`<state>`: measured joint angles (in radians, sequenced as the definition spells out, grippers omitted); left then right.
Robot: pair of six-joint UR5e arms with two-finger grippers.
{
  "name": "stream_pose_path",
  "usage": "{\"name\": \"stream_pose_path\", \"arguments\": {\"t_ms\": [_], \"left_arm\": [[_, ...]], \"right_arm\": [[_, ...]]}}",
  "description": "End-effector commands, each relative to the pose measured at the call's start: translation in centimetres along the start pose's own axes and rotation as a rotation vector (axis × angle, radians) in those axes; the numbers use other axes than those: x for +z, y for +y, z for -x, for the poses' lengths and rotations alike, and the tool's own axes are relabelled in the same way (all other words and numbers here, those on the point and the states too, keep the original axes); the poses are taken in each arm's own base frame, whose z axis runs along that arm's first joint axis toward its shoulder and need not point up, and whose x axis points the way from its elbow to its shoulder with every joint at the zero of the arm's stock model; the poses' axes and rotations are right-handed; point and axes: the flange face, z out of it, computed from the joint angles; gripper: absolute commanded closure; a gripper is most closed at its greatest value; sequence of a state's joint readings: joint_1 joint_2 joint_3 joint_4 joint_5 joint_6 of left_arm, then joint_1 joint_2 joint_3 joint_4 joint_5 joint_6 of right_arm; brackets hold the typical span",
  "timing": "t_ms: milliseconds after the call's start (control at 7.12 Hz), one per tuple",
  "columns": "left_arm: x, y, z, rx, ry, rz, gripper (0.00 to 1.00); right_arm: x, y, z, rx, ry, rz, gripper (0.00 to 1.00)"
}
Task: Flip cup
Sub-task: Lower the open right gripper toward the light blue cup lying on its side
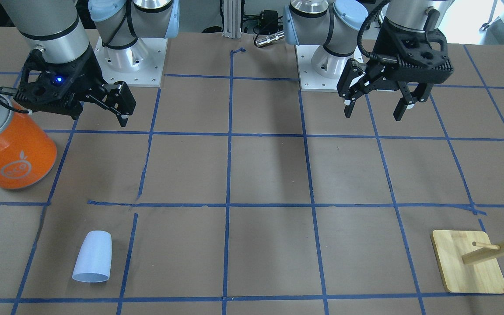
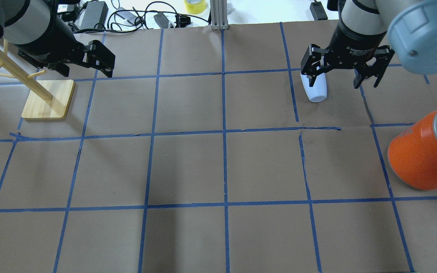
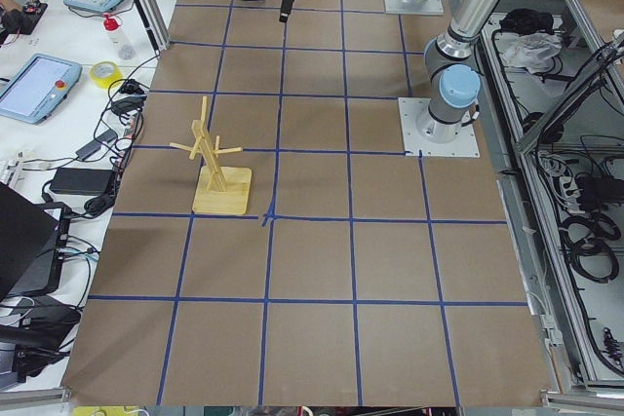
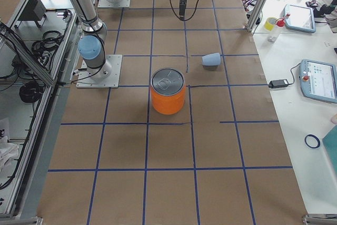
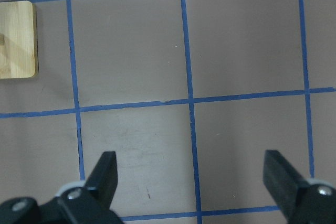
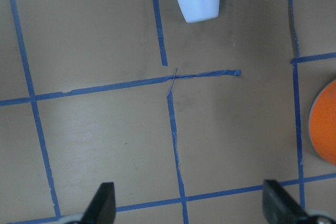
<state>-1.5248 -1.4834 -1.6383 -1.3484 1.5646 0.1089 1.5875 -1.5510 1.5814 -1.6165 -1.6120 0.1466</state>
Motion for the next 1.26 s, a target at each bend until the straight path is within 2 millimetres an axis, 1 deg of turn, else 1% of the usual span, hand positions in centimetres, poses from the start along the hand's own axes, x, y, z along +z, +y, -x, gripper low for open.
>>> {"name": "stream_pose_path", "arguments": {"t_ms": [0,281,421,561,702,842,1123], "left_arm": [[0.0,0.0,0.0,0.0,0.0,0.0,0.0],[0.0,0.0,0.0,0.0,0.0,0.001,0.0],[0.0,0.0,0.0,0.0,0.0,0.002,0.0],[0.0,0.0,0.0,0.0,0.0,0.002,0.0],[0.0,0.0,0.0,0.0,0.0,0.002,0.0],[0.0,0.0,0.0,0.0,0.0,0.002,0.0],[0.0,0.0,0.0,0.0,-0.001,0.002,0.0]], "right_arm": [[0.2,-0.2,-0.1,0.003,0.0,0.002,0.0],[0.1,-0.2,-0.1,0.004,0.002,0.0,0.0],[0.2,-0.5,-0.6,0.013,0.001,-0.006,0.0],[0.5,-1.2,-0.9,0.024,-0.001,-0.019,0.0],[1.5,-2.6,-1.5,0.035,0.001,-0.022,0.0],[2.6,-3.3,-2.4,0.053,0.004,0.0,0.0],[8.7,-7.5,-6.0,0.119,0.004,0.095,0.0]]}}
